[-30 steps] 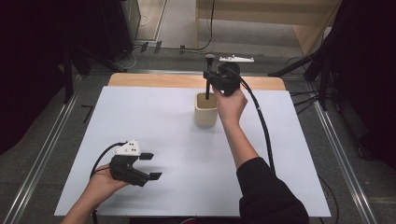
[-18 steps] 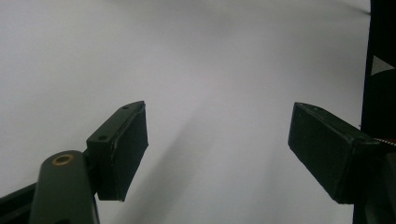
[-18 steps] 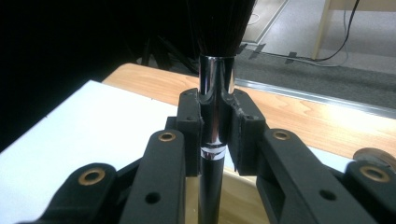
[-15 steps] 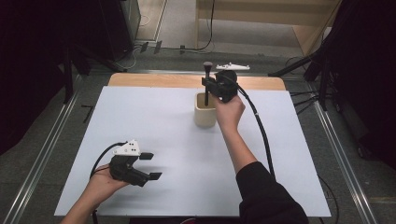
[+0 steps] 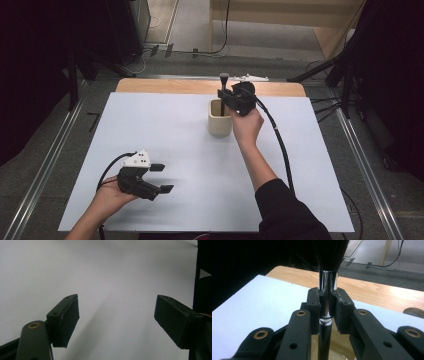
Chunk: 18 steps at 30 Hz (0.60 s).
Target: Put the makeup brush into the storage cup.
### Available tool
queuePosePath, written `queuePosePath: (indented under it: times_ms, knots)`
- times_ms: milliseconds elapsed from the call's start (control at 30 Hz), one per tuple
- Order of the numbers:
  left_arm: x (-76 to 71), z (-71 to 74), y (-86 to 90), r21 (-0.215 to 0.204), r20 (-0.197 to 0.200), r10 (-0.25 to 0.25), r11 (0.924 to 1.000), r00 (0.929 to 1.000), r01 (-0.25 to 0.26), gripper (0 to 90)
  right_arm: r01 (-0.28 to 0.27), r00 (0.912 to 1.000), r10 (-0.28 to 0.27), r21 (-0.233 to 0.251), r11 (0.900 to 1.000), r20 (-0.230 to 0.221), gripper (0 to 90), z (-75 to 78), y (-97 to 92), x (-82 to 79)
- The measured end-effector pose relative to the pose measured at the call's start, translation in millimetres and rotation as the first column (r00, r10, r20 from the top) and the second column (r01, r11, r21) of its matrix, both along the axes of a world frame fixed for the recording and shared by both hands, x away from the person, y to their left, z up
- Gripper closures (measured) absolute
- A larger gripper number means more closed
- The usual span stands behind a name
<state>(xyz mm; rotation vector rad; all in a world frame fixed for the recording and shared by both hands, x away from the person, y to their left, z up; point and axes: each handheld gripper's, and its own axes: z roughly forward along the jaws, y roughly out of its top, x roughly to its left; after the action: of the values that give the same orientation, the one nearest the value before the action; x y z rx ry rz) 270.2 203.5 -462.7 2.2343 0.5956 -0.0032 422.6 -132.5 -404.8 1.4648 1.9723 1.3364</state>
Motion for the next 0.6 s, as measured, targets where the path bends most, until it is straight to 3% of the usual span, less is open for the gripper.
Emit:
queuePosePath:
  times_ms: [400, 467, 533, 600]
  knots:
    - [0.1, 0.4, 0.5, -0.003, 0.004, 0.001, 1.0, 1.0, -0.001, 20.9, -0.013, 0.9997, 0.013, -0.009, 0.9999, -0.02, 77.2, -6.1, -0.2, -4.1]
    - [0.1, 0.5, 0.4, -0.002, 0.005, 0.001, 1.0, 1.0, -0.001, 20.9, -0.016, 0.9998, 0.016, -0.007, 0.9998, -0.011, 65.8, -4.6, -0.7, -5.2]
    - [-0.3, 0.2, 0.1, -0.004, 0.002, 0.001, 1.0, 1.0, -0.001, 20.9, -0.032, 0.9991, 0.032, -0.005, 0.9995, 0.028, 39.7, -2.1, -2.0, -5.9]
    - [-0.2, 0.1, -0.1, -0.002, 0.002, 0.001, 1.0, 1.0, -0.001, 20.8, -0.04, 0.9987, 0.04, -0.003, 0.9992, 0.033, 31.4, -0.2, -3.1, -6.6]
